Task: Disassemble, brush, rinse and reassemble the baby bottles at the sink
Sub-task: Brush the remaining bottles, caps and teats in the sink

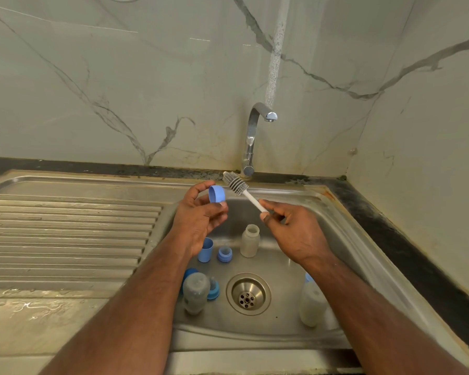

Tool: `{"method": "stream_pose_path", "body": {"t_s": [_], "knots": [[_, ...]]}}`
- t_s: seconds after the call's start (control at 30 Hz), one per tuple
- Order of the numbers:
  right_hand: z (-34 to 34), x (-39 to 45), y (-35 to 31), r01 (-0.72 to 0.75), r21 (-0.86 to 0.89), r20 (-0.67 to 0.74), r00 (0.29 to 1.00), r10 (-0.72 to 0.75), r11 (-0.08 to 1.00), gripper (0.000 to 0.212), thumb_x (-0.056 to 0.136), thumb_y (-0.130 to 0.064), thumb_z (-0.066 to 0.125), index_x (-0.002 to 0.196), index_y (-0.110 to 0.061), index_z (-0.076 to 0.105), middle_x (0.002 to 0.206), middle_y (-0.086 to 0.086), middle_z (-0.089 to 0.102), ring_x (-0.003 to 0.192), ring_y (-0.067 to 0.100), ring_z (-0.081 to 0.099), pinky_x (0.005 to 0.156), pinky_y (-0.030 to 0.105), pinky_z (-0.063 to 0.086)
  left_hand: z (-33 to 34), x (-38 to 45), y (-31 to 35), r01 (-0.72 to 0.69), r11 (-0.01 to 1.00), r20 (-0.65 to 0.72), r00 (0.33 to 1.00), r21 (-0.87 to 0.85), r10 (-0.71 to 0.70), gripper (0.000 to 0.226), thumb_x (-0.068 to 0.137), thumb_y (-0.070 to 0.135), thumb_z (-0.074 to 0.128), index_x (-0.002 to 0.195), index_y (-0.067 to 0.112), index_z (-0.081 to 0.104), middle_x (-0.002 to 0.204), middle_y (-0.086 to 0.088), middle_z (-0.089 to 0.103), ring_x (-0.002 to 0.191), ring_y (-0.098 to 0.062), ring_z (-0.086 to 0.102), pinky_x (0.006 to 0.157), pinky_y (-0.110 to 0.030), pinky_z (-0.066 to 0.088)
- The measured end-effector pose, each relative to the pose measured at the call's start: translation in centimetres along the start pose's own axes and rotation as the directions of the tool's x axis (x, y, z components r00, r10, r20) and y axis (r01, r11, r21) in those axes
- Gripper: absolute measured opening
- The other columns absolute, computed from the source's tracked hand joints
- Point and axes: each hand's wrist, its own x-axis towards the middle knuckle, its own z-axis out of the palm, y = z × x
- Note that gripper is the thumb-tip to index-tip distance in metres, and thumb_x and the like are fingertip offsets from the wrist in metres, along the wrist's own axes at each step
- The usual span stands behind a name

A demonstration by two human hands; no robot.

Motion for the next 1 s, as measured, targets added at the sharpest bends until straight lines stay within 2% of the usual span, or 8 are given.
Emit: {"method": "stream_pose_path", "body": {"t_s": [0.1, 0.27, 0.37, 0.47, 0.57, 0.73, 0.87, 1.0], "knots": [[-0.07, -0.02, 0.06, 0.010, -0.021, 0.005, 1.000, -0.010, 1.000, 0.039, 0.100, -0.034, 0.058, 0.138, -0.032, 0.057, 0.093, -0.009, 0.068, 0.074, 0.005, 0.057, 0.075, 0.021, 0.052, -0.10, 0.08, -0.08, -0.019, 0.997, 0.011, 1.000, 0.070, 0.018, 0.058, 0.086, -0.017, 0.065, 0.126, 0.024, 0.065, 0.119, -0.013, 0.068, 0.088, -0.021, 0.069, 0.064, -0.026, 0.056], [-0.07, 0.04, 0.18, 0.005, -0.024, 0.010, 1.000, -0.005, 1.000, 0.039, 0.100, -0.035, 0.057, 0.139, -0.033, 0.056, 0.090, -0.011, 0.065, 0.074, 0.004, 0.056, 0.071, 0.017, 0.047, 0.08, 0.02, -0.13, 0.007, 1.000, 0.015, 1.000, 0.001, -0.007, 0.039, 0.089, -0.004, 0.071, 0.119, 0.020, 0.068, 0.114, -0.010, 0.072, 0.099, -0.022, 0.072, 0.076, -0.027, 0.060], [-0.04, -0.14, -0.01, 0.019, -0.017, 0.022, 1.000, -0.018, 1.000, 0.038, 0.100, -0.034, 0.057, 0.139, -0.033, 0.057, 0.087, -0.013, 0.064, 0.070, 0.003, 0.055, 0.067, 0.015, 0.044, 0.12, 0.11, -0.23, -0.013, 0.999, -0.005, 1.000, 0.030, 0.014, 0.028, 0.089, 0.002, 0.073, 0.112, 0.018, 0.070, 0.116, -0.012, 0.071, 0.102, -0.021, 0.072, 0.081, -0.028, 0.060], [0.16, -0.36, -0.40, 0.046, -0.033, 0.057, 0.997, -0.044, 0.998, 0.039, 0.100, -0.034, 0.058, 0.139, -0.034, 0.057, 0.108, -0.011, 0.070, 0.082, 0.001, 0.057, 0.072, 0.014, 0.044, 0.00, 0.37, -0.22, -0.003, 1.000, -0.028, 1.000, 0.010, 0.004, 0.039, 0.087, -0.008, 0.070, 0.115, 0.020, 0.065, 0.112, -0.013, 0.072, 0.102, -0.023, 0.072, 0.087, -0.033, 0.061], [0.60, -0.46, -0.69, 0.093, -0.071, 0.086, 0.992, -0.087, 0.993, 0.037, 0.099, -0.034, 0.059, 0.137, -0.035, 0.058, 0.125, -0.015, 0.068, 0.092, -0.001, 0.057, 0.081, 0.014, 0.044, -0.24, 0.63, -0.41, 0.009, 1.000, -0.016, 1.000, 0.025, -0.008, 0.047, 0.084, -0.012, 0.071, 0.125, 0.009, 0.062, 0.120, -0.013, 0.072, 0.110, -0.025, 0.071, 0.094, -0.038, 0.059], [0.28, 0.27, -0.48, 0.020, -0.150, 0.044, 0.999, -0.014, 0.988, 0.038, 0.102, -0.034, 0.053, 0.141, -0.034, 0.055, 0.107, -0.008, 0.069, 0.071, -0.002, 0.051, 0.066, 0.014, 0.039, -0.03, 0.41, -0.54, -0.051, 0.983, 0.025, 0.999, 0.178, 0.047, 0.042, 0.083, -0.007, 0.076, 0.113, 0.022, 0.069, 0.118, -0.003, 0.073, 0.113, -0.020, 0.069, 0.099, -0.042, 0.056], [0.28, -0.08, -0.56, 0.024, -0.088, 0.059, 0.998, -0.019, 0.996, 0.037, 0.101, -0.034, 0.056, 0.138, -0.035, 0.058, 0.083, -0.019, 0.059, 0.064, 0.000, 0.050, 0.059, 0.011, 0.035, -0.26, 0.52, -0.53, -0.051, 0.984, 0.005, 0.999, 0.172, 0.051, 0.043, 0.082, -0.007, 0.077, 0.111, 0.024, 0.069, 0.119, -0.001, 0.073, 0.116, -0.021, 0.068, 0.103, -0.047, 0.054], [0.01, 0.28, -0.35, -0.005, -0.116, 0.035, 0.999, 0.009, 0.993, 0.038, 0.102, -0.034, 0.053, 0.140, -0.033, 0.056, 0.083, -0.013, 0.059, 0.066, 0.001, 0.051, 0.059, 0.014, 0.037, -0.14, 0.37, -0.62, -0.075, 0.973, 0.013, 0.997, 0.217, 0.074, 0.044, 0.082, -0.006, 0.077, 0.107, 0.029, 0.072, 0.118, 0.004, 0.072, 0.116, -0.019, 0.068, 0.102, -0.048, 0.055]]}}
